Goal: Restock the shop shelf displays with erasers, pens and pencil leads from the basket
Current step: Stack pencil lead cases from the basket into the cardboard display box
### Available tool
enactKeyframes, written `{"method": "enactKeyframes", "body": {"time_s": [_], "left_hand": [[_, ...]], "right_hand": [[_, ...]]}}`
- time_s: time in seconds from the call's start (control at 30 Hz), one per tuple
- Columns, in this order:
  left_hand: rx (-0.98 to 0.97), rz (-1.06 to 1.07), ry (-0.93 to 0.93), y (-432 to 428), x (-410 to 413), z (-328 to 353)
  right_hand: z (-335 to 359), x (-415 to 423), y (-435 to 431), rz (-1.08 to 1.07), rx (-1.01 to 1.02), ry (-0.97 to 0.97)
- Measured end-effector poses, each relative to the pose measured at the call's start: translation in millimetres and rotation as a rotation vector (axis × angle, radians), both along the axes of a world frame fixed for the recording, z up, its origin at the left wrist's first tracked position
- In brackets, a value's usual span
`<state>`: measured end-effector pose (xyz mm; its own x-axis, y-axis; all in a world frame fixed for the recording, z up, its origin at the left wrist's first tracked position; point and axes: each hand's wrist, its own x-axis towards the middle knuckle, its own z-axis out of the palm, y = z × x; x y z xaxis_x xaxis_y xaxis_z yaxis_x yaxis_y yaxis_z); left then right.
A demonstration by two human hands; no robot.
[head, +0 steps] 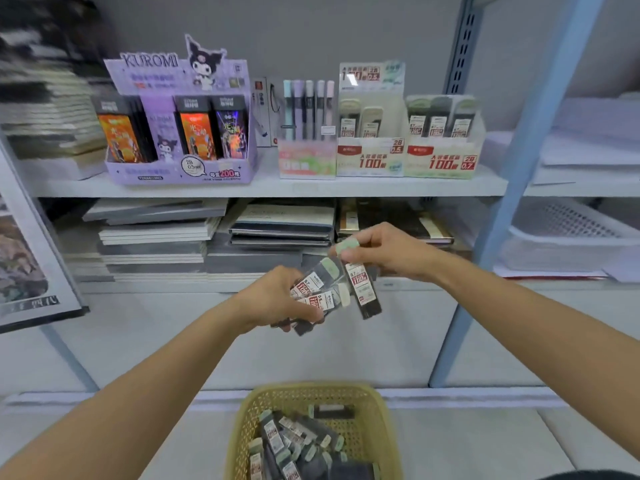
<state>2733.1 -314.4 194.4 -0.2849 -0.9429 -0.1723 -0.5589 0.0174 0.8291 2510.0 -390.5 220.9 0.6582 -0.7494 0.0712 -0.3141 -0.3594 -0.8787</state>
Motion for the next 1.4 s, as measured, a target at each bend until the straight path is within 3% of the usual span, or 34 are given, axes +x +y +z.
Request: {"method": "enactKeyframes", "body": {"time_s": [0.23,0.47,0.7,0.77,0.93,1.07,1.27,1.4], "left_hand": [[0.078,-0.028,-0.146,5.6,-14.6,-4.3],[0.091,0.003,-0.089,3.8,-14.5,-14.8],[0.094,0.086,-0.026,0.1,11.0,-19.3],[0.122,0.147,0.043,0.7,19.0,-24.3],[0.042,0.354,0.510,-5.3,6.6,-28.4],[-0.037,0.343,0.537,-4.5,-27.3,-29.1],[-0.112,0.295,0.653,-3.2,-58.5,-17.2],[-0.250,0.270,0.605,-20.5,-71.0,8.3]], "right_hand": [[-33.3,2.5,1.5,0.084,0.041,0.038],[-47.2,-1.6,0.6,0.076,0.014,0.084],[-31.2,-20.9,-8.0,-0.153,-0.040,-0.147],[-29.1,-26.8,-9.7,-0.240,-0.017,-0.213],[-32.0,-23.7,-3.6,-0.207,0.045,-0.192],[-28.9,-10.3,5.1,-0.197,0.063,-0.240],[-16.2,-7.0,8.9,-0.373,0.023,-0.349],[6.7,-18.9,2.5,-0.366,0.046,-0.414]]}}
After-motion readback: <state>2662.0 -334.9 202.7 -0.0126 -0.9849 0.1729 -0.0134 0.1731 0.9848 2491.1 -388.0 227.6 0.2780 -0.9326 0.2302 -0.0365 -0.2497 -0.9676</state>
